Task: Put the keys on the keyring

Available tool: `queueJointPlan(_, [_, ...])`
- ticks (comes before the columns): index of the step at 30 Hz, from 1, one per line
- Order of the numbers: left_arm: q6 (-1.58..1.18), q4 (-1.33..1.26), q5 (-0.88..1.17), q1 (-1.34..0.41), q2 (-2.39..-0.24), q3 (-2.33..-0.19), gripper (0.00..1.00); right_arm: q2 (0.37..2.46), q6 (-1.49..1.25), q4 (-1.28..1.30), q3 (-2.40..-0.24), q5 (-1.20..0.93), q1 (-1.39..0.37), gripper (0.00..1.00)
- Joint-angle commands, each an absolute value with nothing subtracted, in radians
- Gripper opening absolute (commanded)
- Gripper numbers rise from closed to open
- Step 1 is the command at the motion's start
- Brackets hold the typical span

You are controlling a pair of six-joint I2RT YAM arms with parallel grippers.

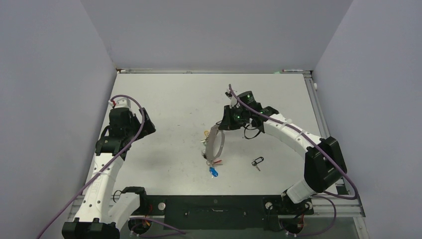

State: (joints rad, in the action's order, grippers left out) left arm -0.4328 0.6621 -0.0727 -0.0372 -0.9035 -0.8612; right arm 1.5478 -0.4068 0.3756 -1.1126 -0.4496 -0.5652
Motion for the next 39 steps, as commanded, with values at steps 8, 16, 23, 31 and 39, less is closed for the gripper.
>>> queueJointPlan(8, [-0.422, 0.631, -0.060, -0.032, -0.902, -0.886, 0.97, 1.344, -0.637, 0.166, -1.256, -0.627, -0.479, 0.05])
queueJointPlan(16, [-0.421, 0.629, -0.050, -0.032, -0.901, -0.886, 0.97, 1.194, -0.725, -0.024, -1.102, -0.494, -0.475, 0.05])
queueJointPlan(23, [-0.416, 0.596, 0.012, -0.037, -0.869, -0.874, 0.97, 1.151, -0.864, -0.158, -0.894, -0.459, -0.479, 0.05])
queueJointPlan(31, [-0.404, 0.542, 0.094, -0.147, -0.816, -0.864, 0.96, 1.098, -0.871, -0.126, -0.878, -0.366, -0.500, 0.05])
queueJointPlan(39, [-0.448, 0.444, 0.149, -0.375, -0.742, -0.870, 0.99, 1.036, -0.933, -0.104, -0.862, -0.260, -0.553, 0.05])
